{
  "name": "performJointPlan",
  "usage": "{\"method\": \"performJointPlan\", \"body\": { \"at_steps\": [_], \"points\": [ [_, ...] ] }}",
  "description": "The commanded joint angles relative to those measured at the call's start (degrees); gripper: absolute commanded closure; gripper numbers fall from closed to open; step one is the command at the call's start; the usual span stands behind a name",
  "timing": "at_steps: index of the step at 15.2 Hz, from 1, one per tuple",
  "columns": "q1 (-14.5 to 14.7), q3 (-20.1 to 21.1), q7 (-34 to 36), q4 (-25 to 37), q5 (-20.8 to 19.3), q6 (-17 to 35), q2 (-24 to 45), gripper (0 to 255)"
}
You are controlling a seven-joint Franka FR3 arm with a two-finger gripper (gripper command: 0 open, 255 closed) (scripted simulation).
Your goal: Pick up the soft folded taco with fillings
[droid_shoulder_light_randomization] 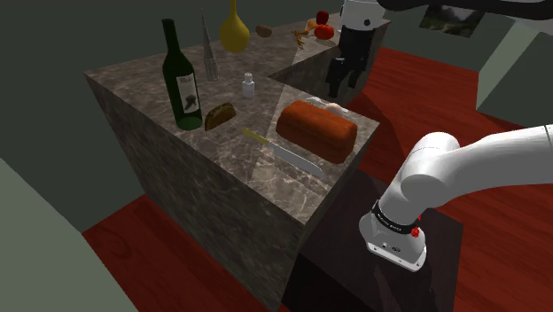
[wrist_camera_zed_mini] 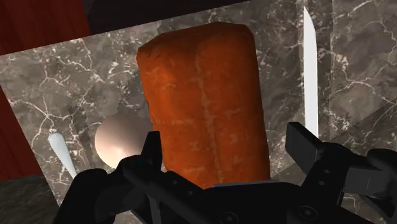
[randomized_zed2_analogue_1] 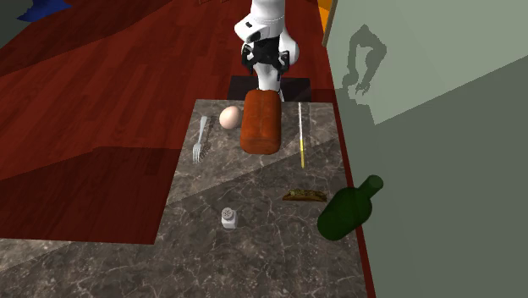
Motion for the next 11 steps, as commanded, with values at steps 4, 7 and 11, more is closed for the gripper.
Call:
{"method": "performJointPlan", "body": {
  "at_steps": [4,7,11],
  "points": [
    [-1.01,4.29,9.31,0.17,3.63,3.02,3.2,0],
    [-2.16,8.39,18.42,1.3,6.67,6.29,7.37,0],
    [-3.98,13.44,30.33,4.23,9.48,10.74,14.17,0]
  ]
}}
